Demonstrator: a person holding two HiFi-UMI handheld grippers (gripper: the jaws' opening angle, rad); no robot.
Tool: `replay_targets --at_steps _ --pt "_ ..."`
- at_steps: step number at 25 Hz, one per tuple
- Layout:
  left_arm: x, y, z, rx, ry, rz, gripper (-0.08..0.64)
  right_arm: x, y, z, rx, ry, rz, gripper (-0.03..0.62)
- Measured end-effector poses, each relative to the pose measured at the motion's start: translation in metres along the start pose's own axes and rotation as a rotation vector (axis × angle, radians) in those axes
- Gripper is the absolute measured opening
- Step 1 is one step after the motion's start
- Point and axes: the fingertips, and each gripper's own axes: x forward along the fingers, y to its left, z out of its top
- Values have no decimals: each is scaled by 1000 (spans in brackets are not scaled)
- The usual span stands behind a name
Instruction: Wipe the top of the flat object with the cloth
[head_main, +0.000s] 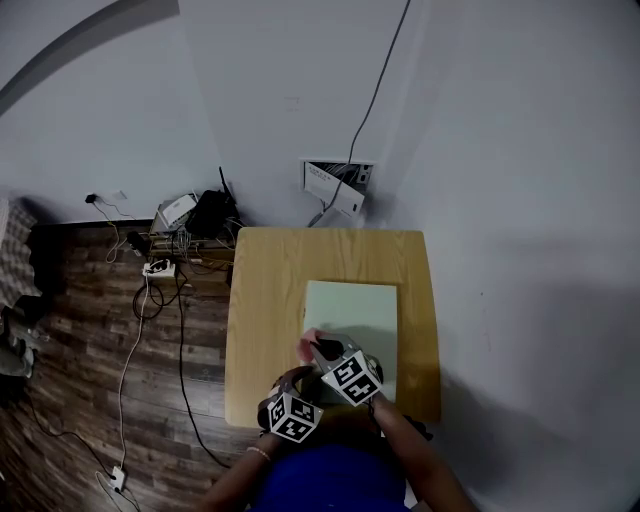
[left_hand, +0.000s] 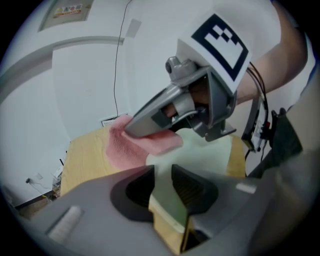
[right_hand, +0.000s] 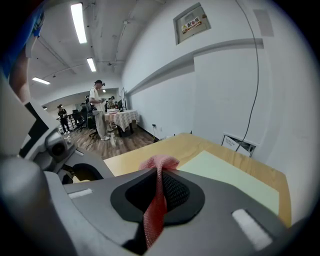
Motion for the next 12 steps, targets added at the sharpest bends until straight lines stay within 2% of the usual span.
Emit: replay_targets --at_steps 4,12 --pt "-2 1 0 0 1 2 107 19 7 -17 4 65 18 18" --pt "-2 2 0 4 5 5 107 23 8 -20 -60 86 0 17"
